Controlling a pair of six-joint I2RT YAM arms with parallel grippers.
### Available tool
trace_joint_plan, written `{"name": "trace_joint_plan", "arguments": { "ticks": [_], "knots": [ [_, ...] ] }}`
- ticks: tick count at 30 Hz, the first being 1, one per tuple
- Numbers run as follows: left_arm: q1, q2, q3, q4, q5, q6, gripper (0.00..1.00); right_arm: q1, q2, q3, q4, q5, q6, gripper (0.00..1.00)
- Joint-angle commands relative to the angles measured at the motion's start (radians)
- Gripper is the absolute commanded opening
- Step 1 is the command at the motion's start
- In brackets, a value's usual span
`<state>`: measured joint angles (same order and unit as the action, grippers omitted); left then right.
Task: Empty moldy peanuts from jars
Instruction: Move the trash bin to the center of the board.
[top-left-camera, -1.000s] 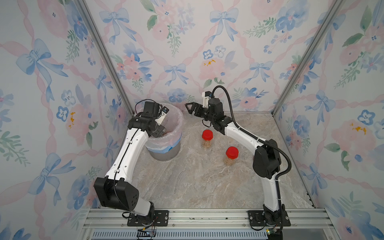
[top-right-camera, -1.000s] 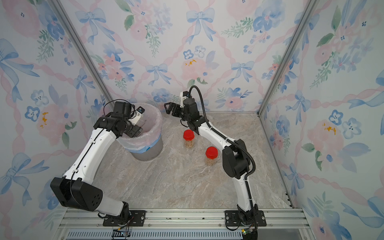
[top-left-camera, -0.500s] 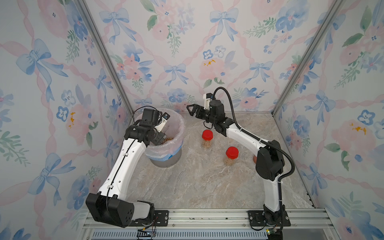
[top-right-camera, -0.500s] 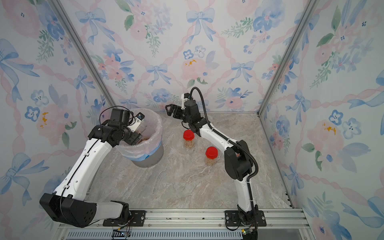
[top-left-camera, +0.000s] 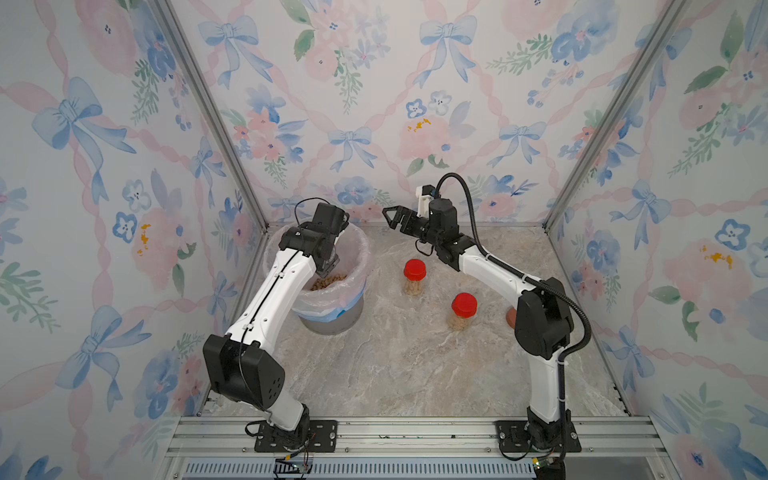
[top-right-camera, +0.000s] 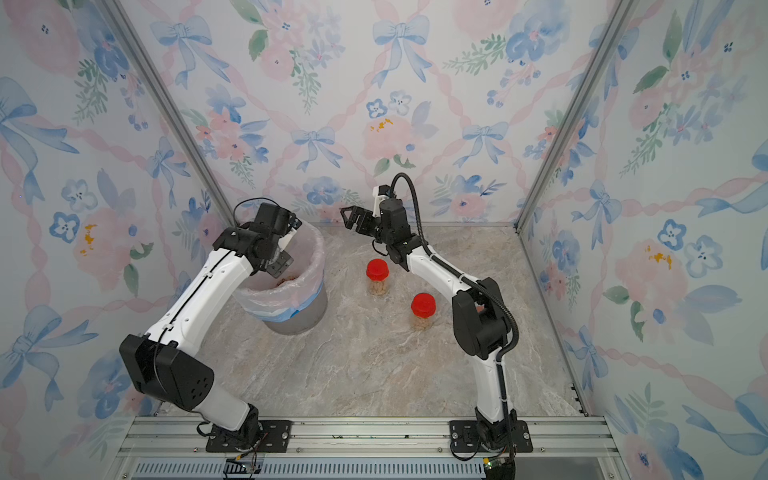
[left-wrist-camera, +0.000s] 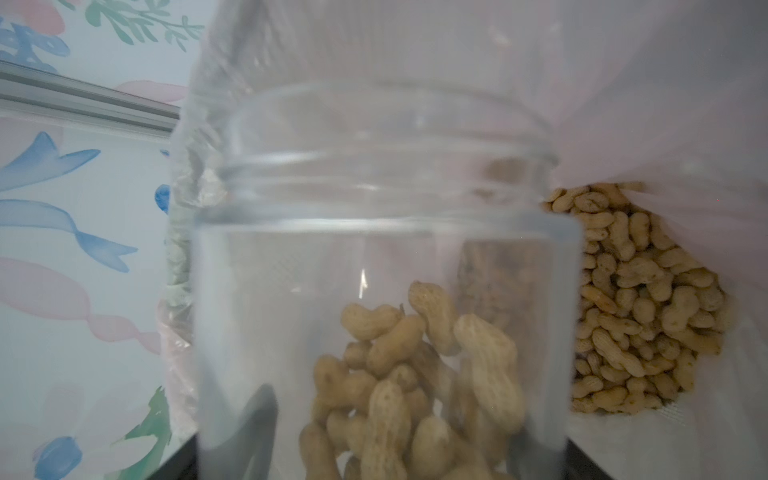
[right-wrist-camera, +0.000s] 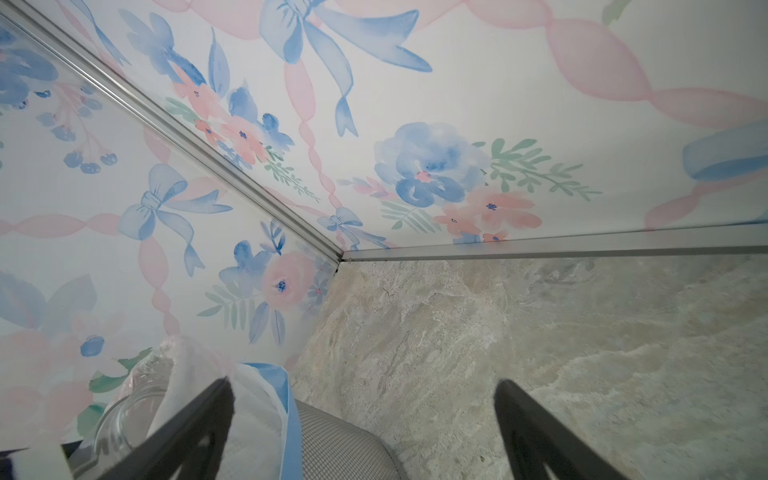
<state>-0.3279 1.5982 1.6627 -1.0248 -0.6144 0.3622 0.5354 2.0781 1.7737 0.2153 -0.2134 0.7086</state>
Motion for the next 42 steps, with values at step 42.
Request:
{"name": "trace_joint_plan", "arguments": {
  "ticks": [42],
  "knots": [
    [-0.182, -0.138, -0.194, 0.026, -0.468, 0.127, 0.2, -0.03, -0.063, -0.224, 0.295, -0.069, 0.088, 0.99]
  ]
}}
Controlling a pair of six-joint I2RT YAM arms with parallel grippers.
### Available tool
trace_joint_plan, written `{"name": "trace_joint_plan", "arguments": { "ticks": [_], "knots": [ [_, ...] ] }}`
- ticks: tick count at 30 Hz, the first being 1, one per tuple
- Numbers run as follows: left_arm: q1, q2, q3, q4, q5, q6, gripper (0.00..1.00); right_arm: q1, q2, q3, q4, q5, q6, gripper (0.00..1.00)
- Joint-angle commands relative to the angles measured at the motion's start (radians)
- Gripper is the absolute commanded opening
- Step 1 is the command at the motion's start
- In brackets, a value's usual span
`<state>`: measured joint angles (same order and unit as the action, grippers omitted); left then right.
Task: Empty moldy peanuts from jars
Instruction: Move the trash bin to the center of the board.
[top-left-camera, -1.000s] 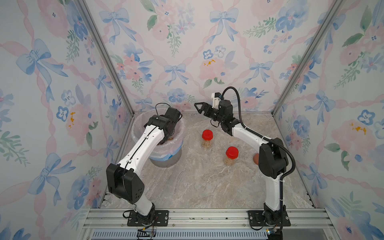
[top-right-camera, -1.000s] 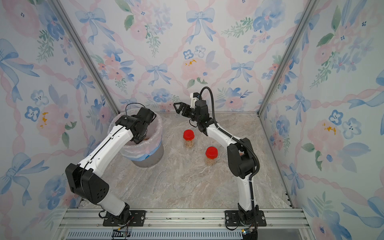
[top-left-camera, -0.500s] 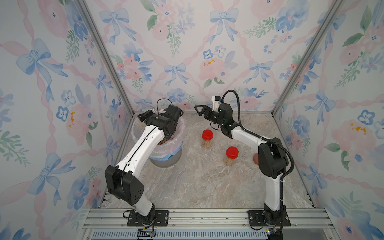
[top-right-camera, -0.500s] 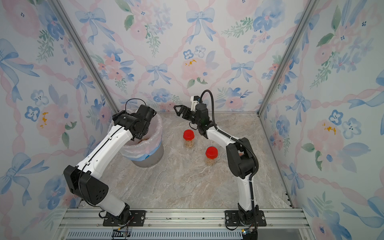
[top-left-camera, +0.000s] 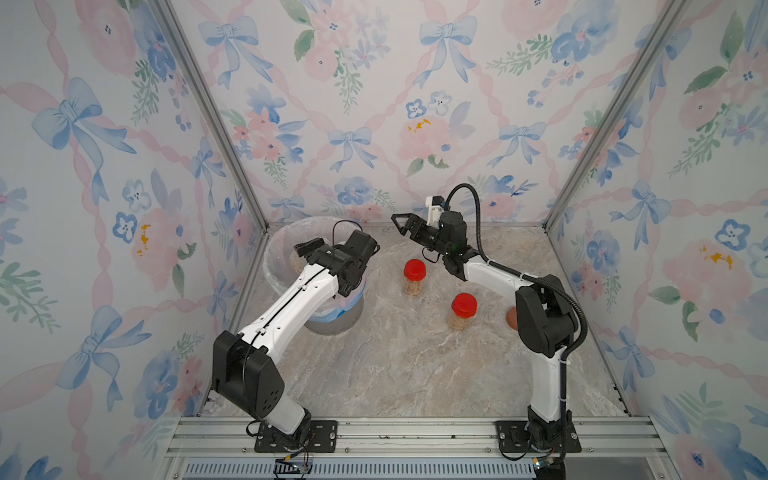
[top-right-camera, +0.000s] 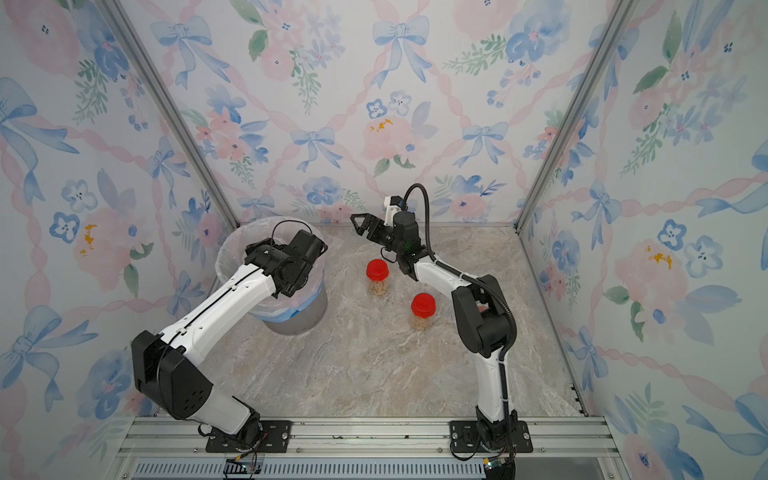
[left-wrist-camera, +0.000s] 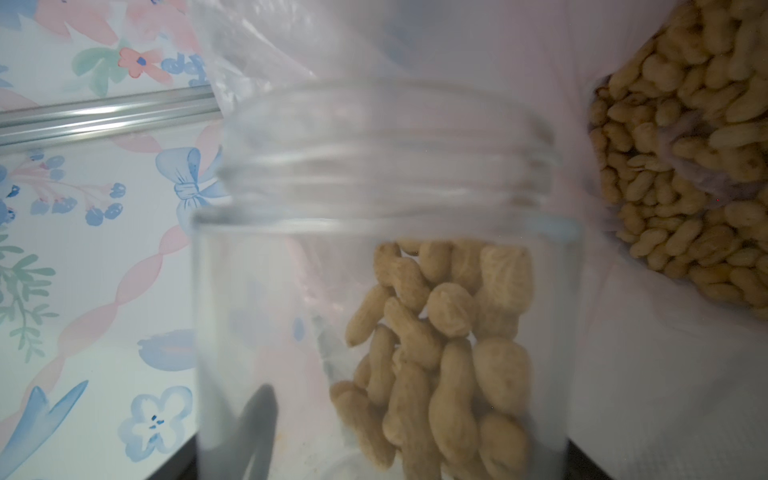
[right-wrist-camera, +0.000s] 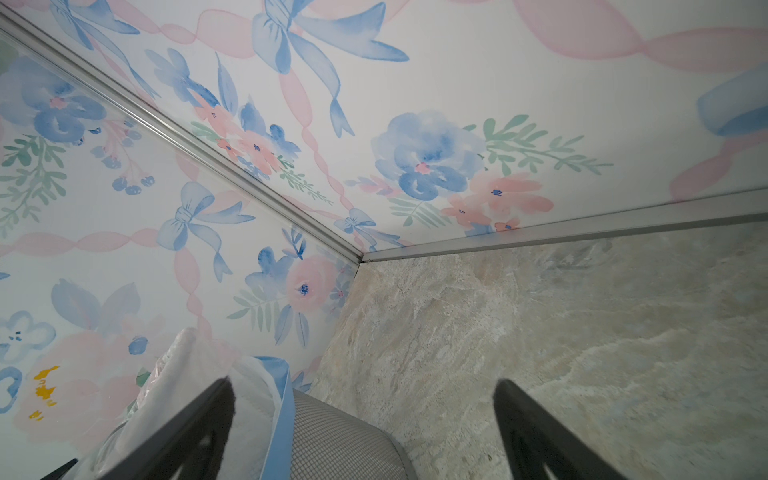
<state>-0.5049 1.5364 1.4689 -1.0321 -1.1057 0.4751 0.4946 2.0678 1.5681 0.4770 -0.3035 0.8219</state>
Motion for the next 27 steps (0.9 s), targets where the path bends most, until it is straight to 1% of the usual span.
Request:
{"name": "trace_joint_plan", "arguments": {
  "ticks": [1, 4, 7, 11, 14, 17, 19, 22, 24, 27],
  "knots": [
    [-0.006, -0.085, -0.013, 0.034, 0.042, 0.014, 0.2, 0.015, -0.057, -0.023, 0.032, 0.025, -0.029, 0.99],
    [-0.009, -0.114, -0.036, 0.034, 0.094, 0.016, 0.2, 0.027, -0.073, -0.036, 0.028, 0.039, -0.045, 0.99],
    [-0.015, -0.14, -0.005, 0.048, 0.14, 0.011, 0.21, 0.04, -0.087, -0.058, 0.025, 0.059, -0.057, 0.99],
    [-0.018, -0.139, 0.033, 0.058, 0.205, -0.012, 0.22, 0.054, -0.088, -0.06, 0.024, 0.065, -0.062, 0.99],
    [-0.009, -0.119, 0.041, 0.065, 0.197, -0.019, 0.22, 0.064, -0.089, -0.053, 0.01, 0.073, -0.075, 0.99],
    [0.003, -0.107, 0.066, 0.068, 0.226, -0.033, 0.21, 0.064, -0.092, -0.055, 0.009, 0.076, -0.08, 0.99],
    [0.009, -0.112, 0.062, 0.068, 0.225, -0.031, 0.21, 0.061, -0.094, -0.059, 0.013, 0.076, -0.081, 0.99],
    [0.04, -0.122, 0.062, 0.072, 0.225, -0.037, 0.2, 0.059, -0.093, -0.064, 0.021, 0.078, -0.081, 0.99],
    [0.065, -0.127, 0.079, 0.081, 0.22, -0.057, 0.18, 0.058, -0.088, -0.064, 0.023, 0.075, -0.076, 0.99],
    [0.102, -0.126, 0.114, 0.087, 0.247, -0.105, 0.16, 0.058, -0.081, -0.057, 0.029, 0.07, -0.07, 0.99]
  ]
}}
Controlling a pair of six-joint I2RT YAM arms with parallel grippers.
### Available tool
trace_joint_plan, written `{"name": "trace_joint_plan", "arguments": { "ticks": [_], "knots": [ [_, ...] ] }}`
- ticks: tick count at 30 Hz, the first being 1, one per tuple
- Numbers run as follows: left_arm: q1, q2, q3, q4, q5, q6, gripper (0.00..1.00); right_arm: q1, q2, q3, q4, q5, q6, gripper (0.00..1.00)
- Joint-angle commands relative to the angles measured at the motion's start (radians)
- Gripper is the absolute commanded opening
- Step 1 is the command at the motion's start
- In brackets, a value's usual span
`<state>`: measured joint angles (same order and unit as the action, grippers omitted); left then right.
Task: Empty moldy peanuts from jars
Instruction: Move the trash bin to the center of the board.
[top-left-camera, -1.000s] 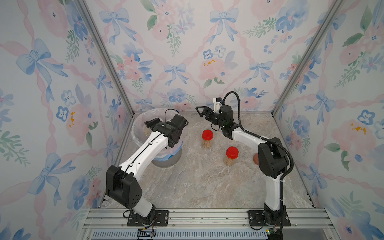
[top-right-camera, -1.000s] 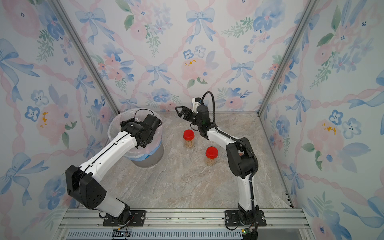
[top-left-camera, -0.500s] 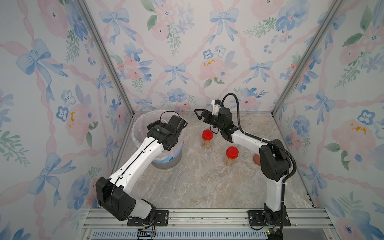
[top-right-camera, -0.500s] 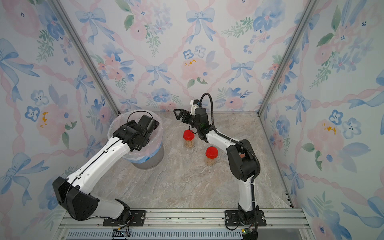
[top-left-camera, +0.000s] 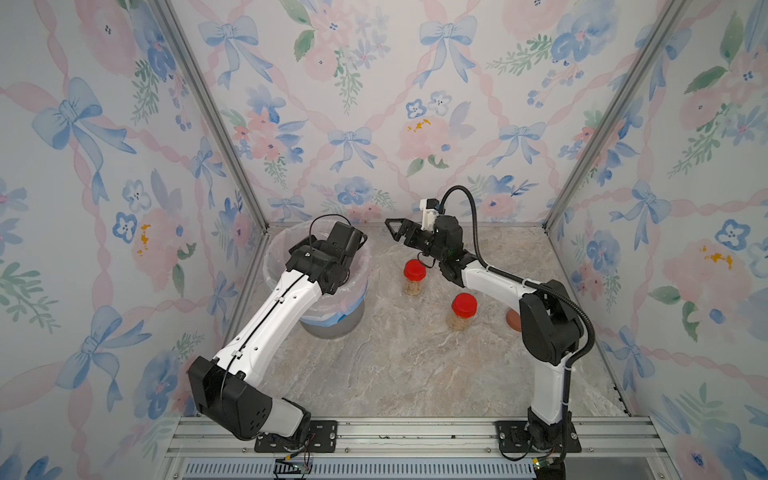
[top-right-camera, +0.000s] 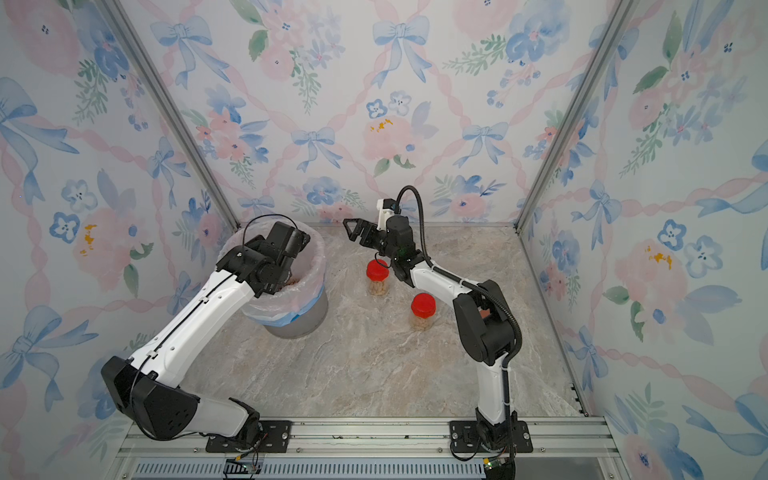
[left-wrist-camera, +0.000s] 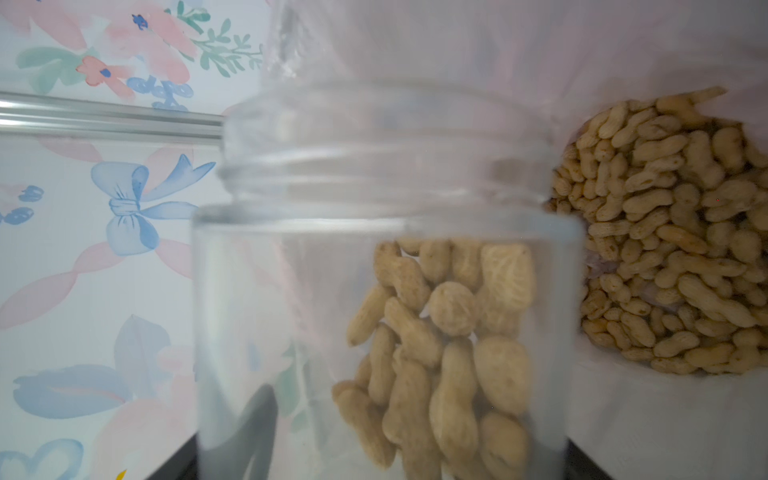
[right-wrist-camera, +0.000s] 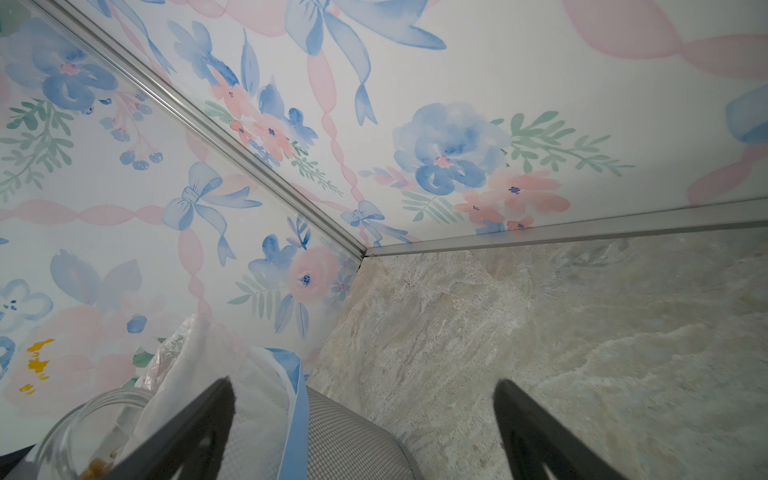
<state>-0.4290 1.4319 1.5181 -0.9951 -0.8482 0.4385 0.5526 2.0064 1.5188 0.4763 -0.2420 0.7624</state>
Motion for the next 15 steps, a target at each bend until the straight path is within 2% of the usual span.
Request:
{"name": "trace_joint_plan", "arguments": {
  "ticks": [1, 8, 15],
  "knots": [
    [0.037, -0.018, 0.08, 0.051, 0.005, -0.088, 0.16, 0.0, -0.017, -0.006, 0.028, 0.008, -0.011, 0.99],
    [0.077, 0.013, 0.166, 0.058, 0.126, -0.232, 0.22, -0.003, -0.009, 0.001, 0.021, 0.009, -0.011, 0.99],
    [0.11, 0.015, 0.229, 0.063, 0.304, -0.392, 0.25, -0.006, -0.017, -0.003, 0.013, 0.012, -0.013, 0.99]
  ]
}}
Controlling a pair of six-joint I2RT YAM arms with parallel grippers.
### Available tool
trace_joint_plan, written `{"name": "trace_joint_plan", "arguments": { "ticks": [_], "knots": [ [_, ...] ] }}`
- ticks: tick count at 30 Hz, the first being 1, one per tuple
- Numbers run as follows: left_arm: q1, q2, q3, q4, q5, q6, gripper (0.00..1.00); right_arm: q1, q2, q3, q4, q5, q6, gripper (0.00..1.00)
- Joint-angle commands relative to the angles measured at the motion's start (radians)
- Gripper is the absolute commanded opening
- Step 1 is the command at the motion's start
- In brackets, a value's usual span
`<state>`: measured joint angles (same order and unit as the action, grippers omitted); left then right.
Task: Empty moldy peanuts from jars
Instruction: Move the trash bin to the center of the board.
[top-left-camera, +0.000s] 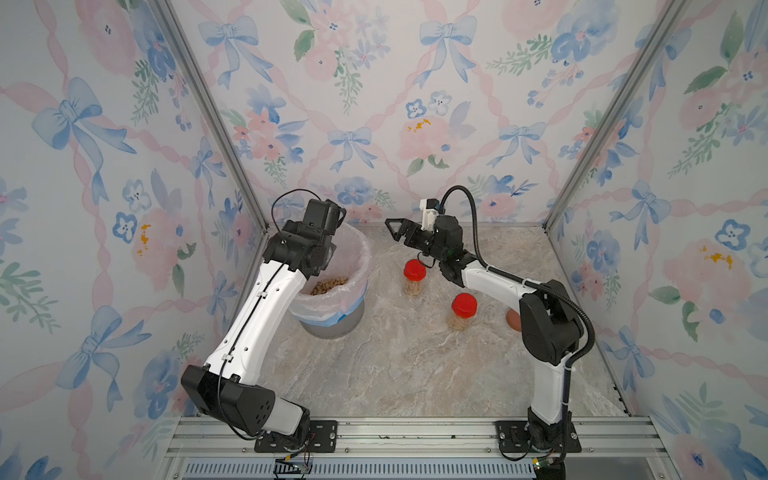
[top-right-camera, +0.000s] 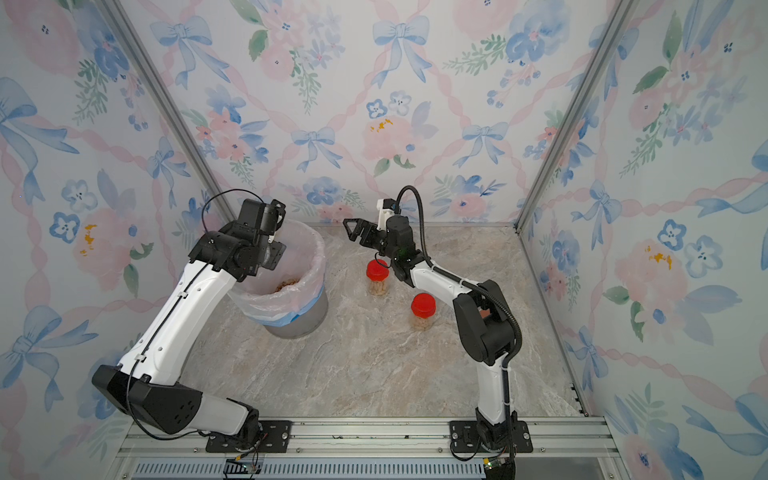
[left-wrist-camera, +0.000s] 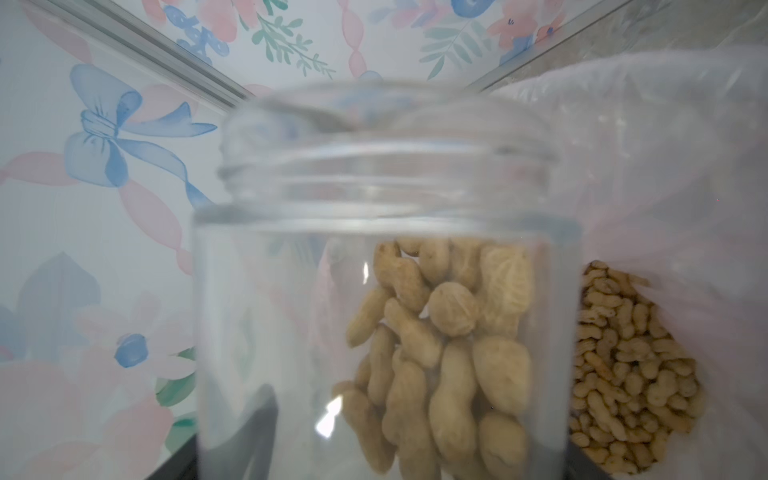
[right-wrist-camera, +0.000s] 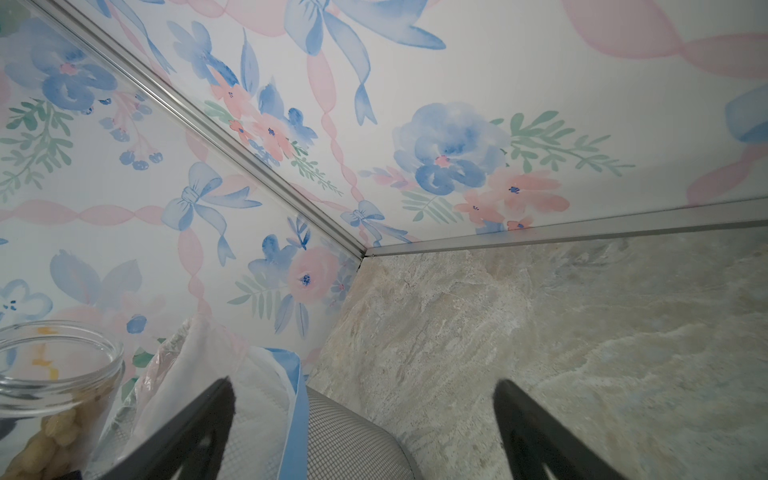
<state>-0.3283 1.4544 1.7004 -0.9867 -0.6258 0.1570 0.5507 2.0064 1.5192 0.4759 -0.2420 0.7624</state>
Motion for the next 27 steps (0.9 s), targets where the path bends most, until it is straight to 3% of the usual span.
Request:
{"name": "trace_joint_plan", "arguments": {
  "ticks": [1, 16, 20, 27],
  "knots": [
    [0.008, -0.01, 0.048, 0.054, 0.094, -0.126, 0.25, -0.004, -0.018, -0.003, 0.01, 0.012, -0.015, 0.99],
    [0.014, -0.106, 0.04, 0.048, 0.24, -0.327, 0.26, -0.027, -0.061, 0.003, 0.001, -0.103, 0.012, 0.99],
    [0.036, -0.108, 0.062, 0.026, 0.354, -0.396, 0.2, -0.029, -0.078, 0.008, -0.02, -0.125, -0.01, 0.99],
    [0.036, -0.136, 0.073, 0.053, 0.491, -0.489, 0.19, -0.034, -0.075, -0.008, -0.002, -0.131, -0.001, 0.99]
  ]
}}
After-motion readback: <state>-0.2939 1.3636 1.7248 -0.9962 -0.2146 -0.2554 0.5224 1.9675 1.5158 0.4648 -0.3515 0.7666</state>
